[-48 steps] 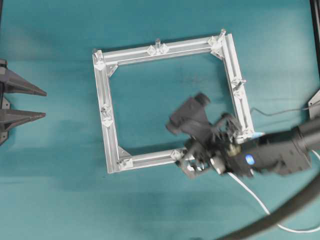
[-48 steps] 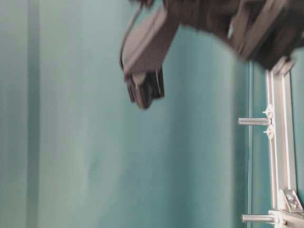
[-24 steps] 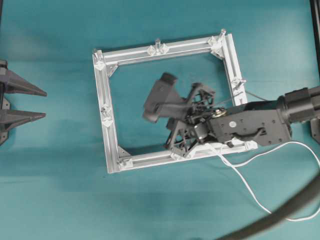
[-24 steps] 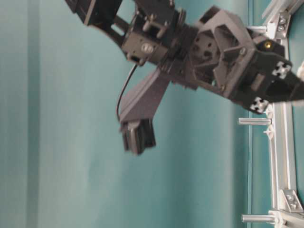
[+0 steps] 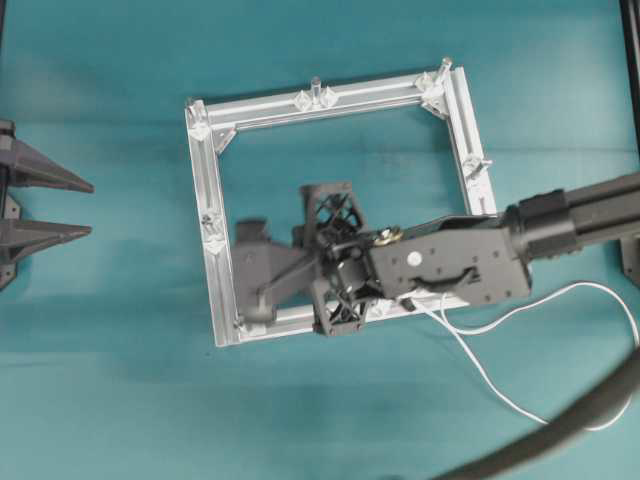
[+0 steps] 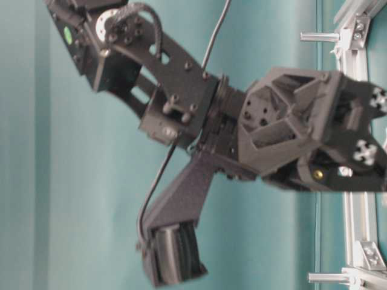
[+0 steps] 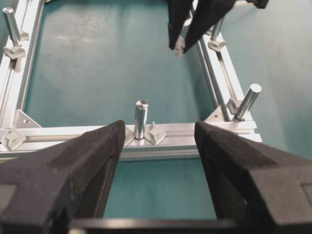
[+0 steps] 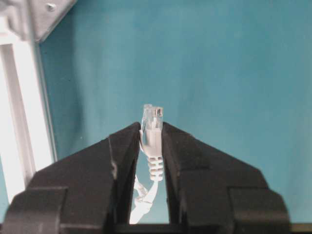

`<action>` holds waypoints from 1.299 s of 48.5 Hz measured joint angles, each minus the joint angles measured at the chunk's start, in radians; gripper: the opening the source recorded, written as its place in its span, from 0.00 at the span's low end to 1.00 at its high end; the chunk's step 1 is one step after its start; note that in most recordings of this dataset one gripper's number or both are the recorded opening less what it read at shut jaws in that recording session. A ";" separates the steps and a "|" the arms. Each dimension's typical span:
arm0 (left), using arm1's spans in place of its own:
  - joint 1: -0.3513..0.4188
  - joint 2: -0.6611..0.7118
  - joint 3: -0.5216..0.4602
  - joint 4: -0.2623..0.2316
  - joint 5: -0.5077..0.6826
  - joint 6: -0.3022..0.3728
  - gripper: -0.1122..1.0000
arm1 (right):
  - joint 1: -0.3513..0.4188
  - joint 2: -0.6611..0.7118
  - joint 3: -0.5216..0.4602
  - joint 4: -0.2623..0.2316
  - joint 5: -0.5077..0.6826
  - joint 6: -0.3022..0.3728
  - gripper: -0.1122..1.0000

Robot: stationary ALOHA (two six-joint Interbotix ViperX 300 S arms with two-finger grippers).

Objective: Move the cable alternately left and right between 8 pins so it hooks onto each one.
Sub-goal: 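Route the cable around the bottom-left corner pin with the right gripper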

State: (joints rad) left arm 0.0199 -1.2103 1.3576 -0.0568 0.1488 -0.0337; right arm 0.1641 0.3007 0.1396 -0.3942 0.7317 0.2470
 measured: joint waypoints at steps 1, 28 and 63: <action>0.000 -0.002 0.000 0.000 0.000 0.002 0.67 | 0.005 0.005 -0.008 0.000 0.005 -0.023 0.24; 0.000 -0.002 0.031 0.000 0.034 0.000 0.67 | 0.160 0.067 -0.123 0.032 0.071 -0.302 0.24; 0.000 -0.002 0.032 0.000 0.032 0.002 0.67 | 0.207 0.278 -0.454 0.043 0.176 -0.273 0.24</action>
State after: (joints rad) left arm 0.0199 -1.2118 1.3898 -0.0568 0.1810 -0.0322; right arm 0.3712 0.5783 -0.3145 -0.3513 0.9081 -0.0261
